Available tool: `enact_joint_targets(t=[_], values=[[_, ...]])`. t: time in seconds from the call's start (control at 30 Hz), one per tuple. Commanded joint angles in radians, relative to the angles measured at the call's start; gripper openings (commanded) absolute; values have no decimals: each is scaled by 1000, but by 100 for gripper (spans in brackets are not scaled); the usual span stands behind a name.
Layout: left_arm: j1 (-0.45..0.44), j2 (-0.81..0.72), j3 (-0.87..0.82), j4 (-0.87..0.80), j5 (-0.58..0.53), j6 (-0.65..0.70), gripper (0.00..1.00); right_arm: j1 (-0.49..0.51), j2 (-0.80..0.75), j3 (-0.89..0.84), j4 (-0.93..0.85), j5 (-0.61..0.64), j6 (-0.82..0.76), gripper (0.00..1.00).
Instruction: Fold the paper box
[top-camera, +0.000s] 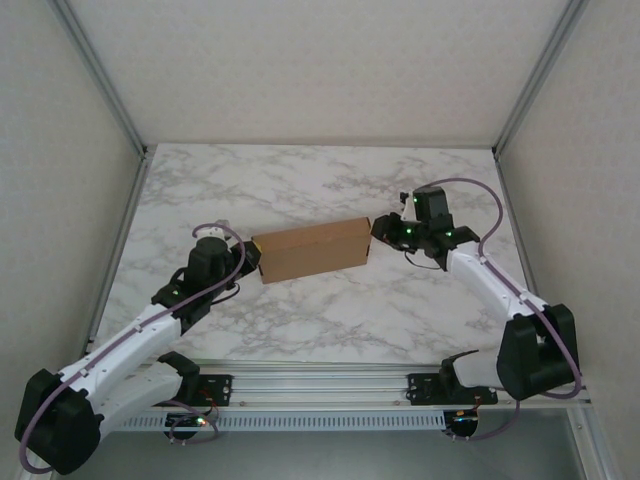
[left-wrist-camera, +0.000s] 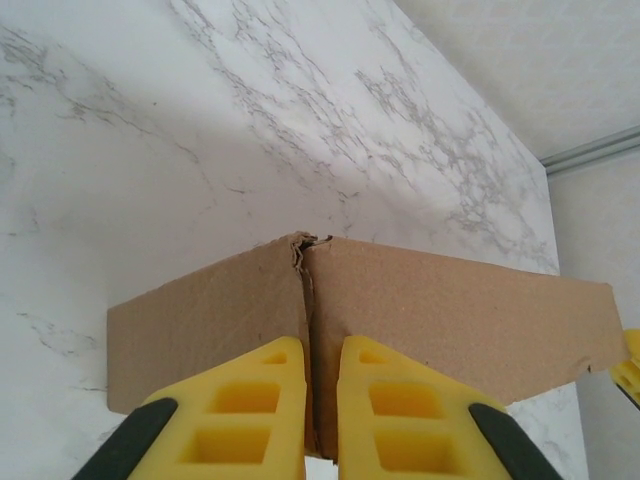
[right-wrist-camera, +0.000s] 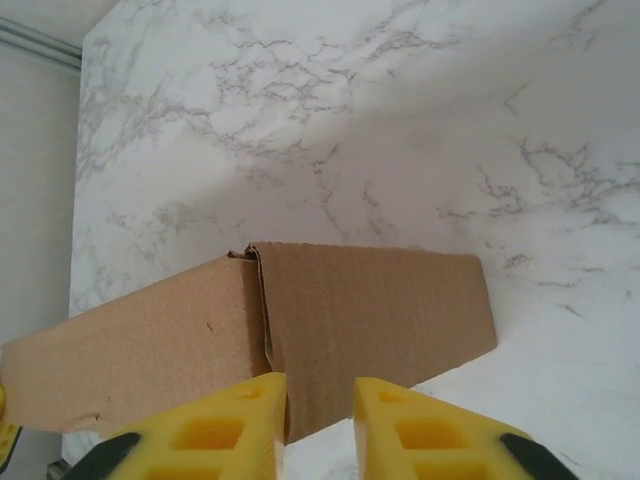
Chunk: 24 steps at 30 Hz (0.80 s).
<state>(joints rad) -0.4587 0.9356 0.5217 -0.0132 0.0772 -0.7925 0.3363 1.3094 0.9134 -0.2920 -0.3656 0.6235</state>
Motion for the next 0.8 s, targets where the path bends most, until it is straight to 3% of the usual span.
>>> enact_joint_targets(t=[0.0,0.27,0.6,0.77], values=[[-23,19,-45,-159,-60,81,11,21,-85,-66,-96,37,-28,30],[-167,-102,-100,-224,-152,18,9,36,-342,-133,-124,76,-56,50],[-303,-116,-187,-230,-189,-66,13,36,-414,-139,-166,96,-47,54],[-313,-74,-217,-198,-215,-108,26,36,-405,-147,-162,118,-44,54]])
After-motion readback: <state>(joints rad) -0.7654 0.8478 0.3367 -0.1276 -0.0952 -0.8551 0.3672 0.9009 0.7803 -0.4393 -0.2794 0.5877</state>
